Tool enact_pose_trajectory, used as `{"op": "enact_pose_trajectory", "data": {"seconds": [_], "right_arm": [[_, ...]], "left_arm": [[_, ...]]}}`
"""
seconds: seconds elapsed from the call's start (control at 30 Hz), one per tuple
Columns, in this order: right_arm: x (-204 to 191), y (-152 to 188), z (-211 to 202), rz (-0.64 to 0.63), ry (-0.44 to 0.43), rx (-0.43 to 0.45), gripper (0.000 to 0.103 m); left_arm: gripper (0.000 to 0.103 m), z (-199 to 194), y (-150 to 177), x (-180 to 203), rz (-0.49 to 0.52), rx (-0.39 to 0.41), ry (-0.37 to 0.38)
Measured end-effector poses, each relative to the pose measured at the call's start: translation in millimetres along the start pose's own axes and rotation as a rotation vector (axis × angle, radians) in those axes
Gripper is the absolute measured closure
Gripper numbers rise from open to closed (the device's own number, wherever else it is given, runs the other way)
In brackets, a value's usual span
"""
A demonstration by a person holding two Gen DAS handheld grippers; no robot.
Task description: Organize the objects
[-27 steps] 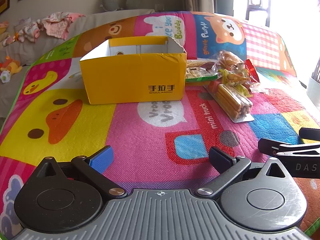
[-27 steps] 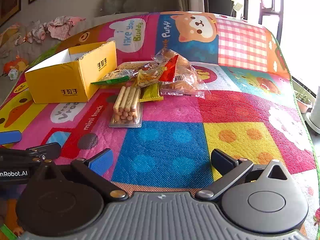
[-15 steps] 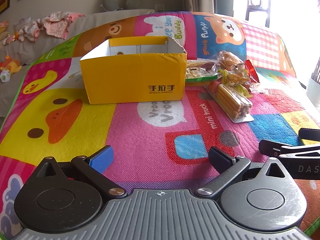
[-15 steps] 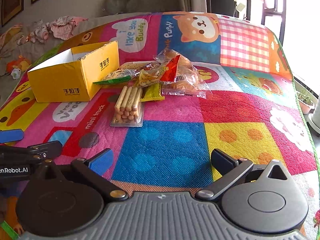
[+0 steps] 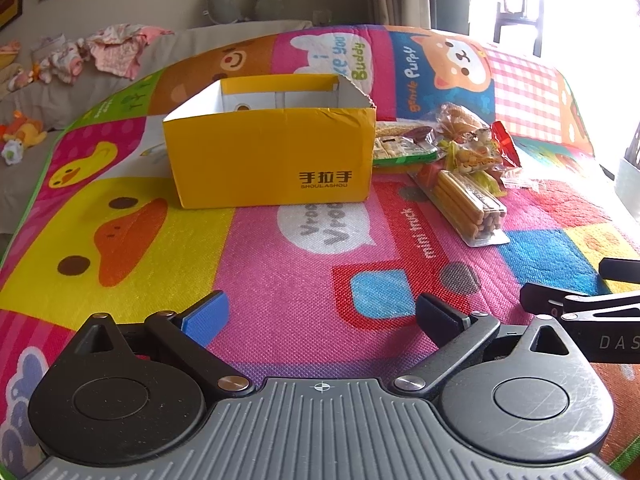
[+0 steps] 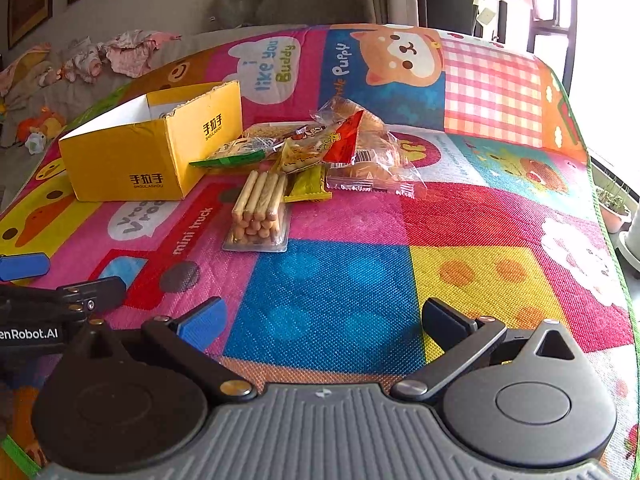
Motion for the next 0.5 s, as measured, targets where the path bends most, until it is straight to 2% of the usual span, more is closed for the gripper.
{"op": "enact_pose_trajectory", "data": {"seconds": [0.5], "right_arm": [[3.7, 0.7, -1.7, 0.000, -0.013, 0.005, 0.000]], "left_arm": [[0.005, -1.5, 0.7, -0.5, 0.002, 0.001, -0.008]]}}
Point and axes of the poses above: each gripper's, at about its wrist camera, not at the fingertips, and z roughly the way its jaws point, x to its right, y to its underside, the point moved 2 cm from there along z, roughly the way its jaws point, and after that the axes turned 7 degrees about x, right-handed, at the moved point
